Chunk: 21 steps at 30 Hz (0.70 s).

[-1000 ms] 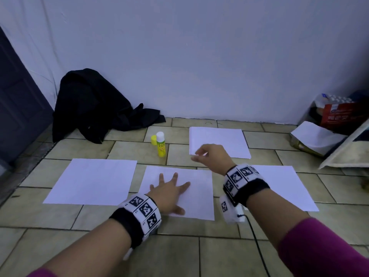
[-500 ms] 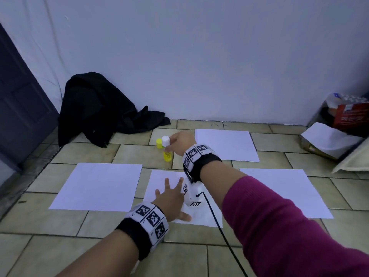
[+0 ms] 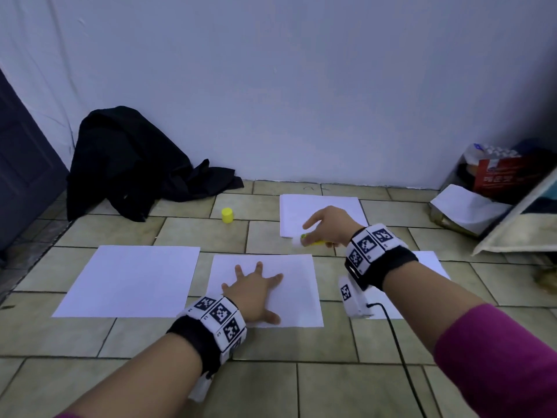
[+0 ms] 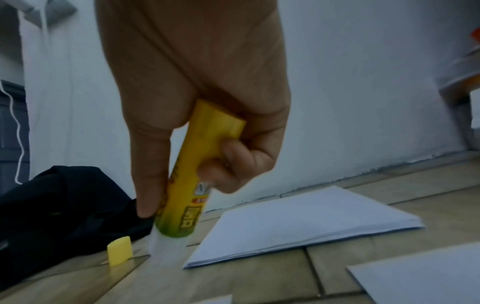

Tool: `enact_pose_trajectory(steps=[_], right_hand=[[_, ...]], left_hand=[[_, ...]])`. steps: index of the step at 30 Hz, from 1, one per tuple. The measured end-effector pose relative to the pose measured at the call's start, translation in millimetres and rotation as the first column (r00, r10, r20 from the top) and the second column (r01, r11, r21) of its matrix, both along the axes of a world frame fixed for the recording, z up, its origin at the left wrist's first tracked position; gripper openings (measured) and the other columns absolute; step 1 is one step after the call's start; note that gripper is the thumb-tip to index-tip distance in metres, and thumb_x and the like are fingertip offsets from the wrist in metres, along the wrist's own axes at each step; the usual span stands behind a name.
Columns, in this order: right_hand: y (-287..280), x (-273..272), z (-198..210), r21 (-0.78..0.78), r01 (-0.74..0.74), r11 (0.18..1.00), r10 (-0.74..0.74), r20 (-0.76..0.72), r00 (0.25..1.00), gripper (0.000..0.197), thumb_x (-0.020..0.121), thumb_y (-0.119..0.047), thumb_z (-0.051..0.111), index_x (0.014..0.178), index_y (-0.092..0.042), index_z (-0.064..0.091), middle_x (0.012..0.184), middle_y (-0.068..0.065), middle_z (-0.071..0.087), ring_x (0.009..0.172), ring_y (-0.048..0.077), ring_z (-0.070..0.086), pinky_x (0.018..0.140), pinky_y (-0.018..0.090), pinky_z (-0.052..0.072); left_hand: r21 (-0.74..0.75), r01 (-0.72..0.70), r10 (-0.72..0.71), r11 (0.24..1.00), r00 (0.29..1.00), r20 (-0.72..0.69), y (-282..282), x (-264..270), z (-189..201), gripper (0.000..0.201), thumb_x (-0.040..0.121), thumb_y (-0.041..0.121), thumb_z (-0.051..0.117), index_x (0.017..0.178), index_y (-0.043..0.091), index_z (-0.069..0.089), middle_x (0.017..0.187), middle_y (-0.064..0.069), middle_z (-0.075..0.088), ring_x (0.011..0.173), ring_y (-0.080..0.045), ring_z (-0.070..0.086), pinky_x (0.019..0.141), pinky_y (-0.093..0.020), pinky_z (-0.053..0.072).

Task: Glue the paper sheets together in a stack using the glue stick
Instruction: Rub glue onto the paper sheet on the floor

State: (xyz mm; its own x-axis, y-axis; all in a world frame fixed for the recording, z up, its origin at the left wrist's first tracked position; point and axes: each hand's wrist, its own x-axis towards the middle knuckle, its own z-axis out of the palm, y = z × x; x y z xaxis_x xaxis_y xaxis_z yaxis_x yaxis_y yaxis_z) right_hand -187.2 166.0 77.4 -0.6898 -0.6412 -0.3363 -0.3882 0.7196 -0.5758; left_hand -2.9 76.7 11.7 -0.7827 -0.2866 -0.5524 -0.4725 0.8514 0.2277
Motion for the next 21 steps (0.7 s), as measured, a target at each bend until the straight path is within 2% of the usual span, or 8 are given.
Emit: enact_pose_trajectory(steps=[4, 6, 8, 12, 16, 17, 19, 21], right_hand=[[10.4, -1.6, -5.3, -0.081, 0.054, 0.995, -0.062, -0.101, 0.993, 0.044, 0.064, -0.007, 0.083, 0.103, -0.011, 0.064, 0.097, 0.002, 0.055, 0.080, 0.018, 0.055, 0.058, 0.023, 0.042], [11.7, 1.9, -9.2, -0.171, 0.049, 0.984, -0.075, -0.149, 0.986, 0.044, 0.065, -0.003, 0.082, 0.104, -0.009, 0.063, 0.096, 0.004, 0.057, 0.082, 0.020, 0.055, 0.061, 0.024, 0.043], [11.7, 6.9, -17.2, -0.247, 0.038, 0.968, -0.080, -0.161, 0.984, 0.042, 0.068, -0.005, 0.081, 0.105, -0.008, 0.060, 0.097, 0.007, 0.060, 0.081, 0.024, 0.059, 0.067, 0.031, 0.050], [9.4, 16.5, -37.9, -0.275, 0.028, 0.961, -0.085, -0.197, 0.977, 0.037, 0.076, -0.010, 0.076, 0.107, -0.010, 0.057, 0.099, 0.010, 0.063, 0.088, 0.027, 0.062, 0.075, 0.038, 0.054], [9.1, 22.3, -47.7, -0.352, 0.016, 0.936, -0.085, -0.183, 0.979, 0.027, 0.078, -0.003, 0.071, 0.098, -0.014, 0.056, 0.079, 0.001, 0.064, 0.072, 0.017, 0.059, 0.068, 0.029, 0.049], [9.9, 22.4, -48.2, -0.369, 0.010, 0.930, -0.081, -0.177, 0.981, 0.026, 0.078, -0.001, 0.069, 0.096, -0.013, 0.056, 0.072, -0.004, 0.062, 0.066, 0.010, 0.056, 0.065, 0.025, 0.047], [11.9, 22.7, -46.4, -0.371, -0.002, 0.929, -0.069, -0.176, 0.982, 0.024, 0.080, 0.003, 0.067, 0.096, -0.010, 0.056, 0.066, -0.012, 0.057, 0.059, -0.002, 0.052, 0.057, 0.009, 0.041], [14.3, 23.4, -43.5, -0.350, -0.024, 0.936, -0.045, -0.188, 0.981, 0.024, 0.081, 0.004, 0.066, 0.099, -0.010, 0.056, 0.065, -0.014, 0.054, 0.058, -0.004, 0.050, 0.052, 0.005, 0.038]], left_hand=[[-0.055, -0.074, 0.074, 0.996, 0.997, 0.005, 12.5, -10.0, -4.0, 0.092, 0.084, 0.058, 0.060, 0.152, 0.040, 0.002, 0.160, -0.006, -0.011, 0.141, -0.050, -0.009, 0.108, -0.069, 0.018], [-0.073, -0.088, 0.088, 0.993, 0.996, 0.009, 14.9, -12.9, -6.8, 0.091, 0.085, 0.059, 0.058, 0.152, 0.038, -0.001, 0.159, -0.008, -0.014, 0.140, -0.052, -0.010, 0.107, -0.070, 0.018], [-0.071, -0.090, 0.091, 0.993, 0.996, 0.013, 14.0, -15.2, -8.3, 0.092, 0.085, 0.060, 0.058, 0.152, 0.038, -0.001, 0.159, -0.008, -0.014, 0.140, -0.053, -0.010, 0.106, -0.071, 0.018], [-0.071, -0.096, 0.098, 0.993, 0.995, 0.019, 12.9, -16.2, -8.9, 0.093, 0.084, 0.060, 0.058, 0.152, 0.038, -0.002, 0.159, -0.008, -0.015, 0.140, -0.052, -0.010, 0.107, -0.071, 0.017], [-0.072, -0.101, 0.102, 0.992, 0.995, 0.021, 13.5, -16.4, -9.7, 0.094, 0.084, 0.060, 0.058, 0.152, 0.038, -0.003, 0.159, -0.008, -0.016, 0.141, -0.052, -0.011, 0.108, -0.070, 0.016], [-0.074, -0.100, 0.102, 0.992, 0.995, 0.021, 13.7, -16.6, -9.2, 0.094, 0.084, 0.060, 0.058, 0.152, 0.038, -0.003, 0.159, -0.008, -0.016, 0.141, -0.052, -0.011, 0.108, -0.070, 0.016], [-0.076, -0.099, 0.101, 0.992, 0.995, 0.021, 14.2, -16.5, -8.1, 0.094, 0.084, 0.060, 0.058, 0.152, 0.038, -0.003, 0.159, -0.008, -0.016, 0.141, -0.051, -0.011, 0.108, -0.070, 0.017], [-0.080, -0.095, 0.097, 0.992, 0.995, 0.022, 14.0, -15.4, -7.2, 0.094, 0.084, 0.061, 0.058, 0.152, 0.038, -0.003, 0.159, -0.008, -0.015, 0.141, -0.051, -0.010, 0.109, -0.070, 0.017]])
